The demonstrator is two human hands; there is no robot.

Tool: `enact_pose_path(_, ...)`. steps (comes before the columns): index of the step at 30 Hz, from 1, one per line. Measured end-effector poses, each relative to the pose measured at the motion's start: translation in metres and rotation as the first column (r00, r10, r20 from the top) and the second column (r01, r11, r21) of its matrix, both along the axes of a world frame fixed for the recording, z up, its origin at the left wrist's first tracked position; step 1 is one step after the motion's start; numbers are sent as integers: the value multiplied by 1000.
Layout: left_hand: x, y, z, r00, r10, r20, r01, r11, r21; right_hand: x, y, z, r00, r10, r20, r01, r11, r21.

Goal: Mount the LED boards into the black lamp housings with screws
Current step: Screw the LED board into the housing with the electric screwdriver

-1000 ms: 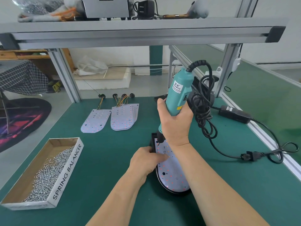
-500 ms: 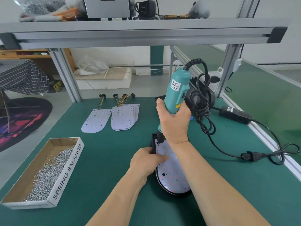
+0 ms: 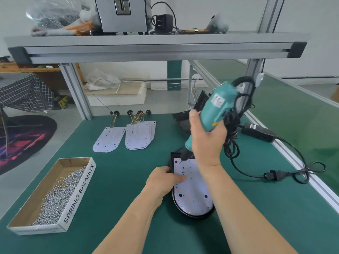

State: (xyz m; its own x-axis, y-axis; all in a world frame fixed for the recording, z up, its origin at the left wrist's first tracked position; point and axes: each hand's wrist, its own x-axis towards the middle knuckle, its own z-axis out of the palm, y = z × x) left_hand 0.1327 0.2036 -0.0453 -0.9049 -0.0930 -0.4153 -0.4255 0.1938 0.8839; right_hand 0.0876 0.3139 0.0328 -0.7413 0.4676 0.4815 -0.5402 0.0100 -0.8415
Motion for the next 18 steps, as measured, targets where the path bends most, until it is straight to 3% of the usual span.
enact_pose_path(2,0,0,0,1000,-7,0,7,1000,-5,-1,19,10,997,-54,54,57,996,-66)
enact_pose_path(6,3,-2,-2,1000,-16,-7,16,1000,0,0,74,-2,945,-182,270,177,983,46)
enact_pose_path(11,7,-1,-5,998,9,-56,-9,1000,-12,1,142,-54,765,-366,530,276,930,244)
enact_pose_path(16,11,3,-6,992,53,-114,-58,997,-48,2,162,-84,566,-470,677,125,861,493)
enact_pose_path(18,10,3,-6,992,48,-116,-54,997,-51,1,159,-87,516,-608,603,37,719,694)
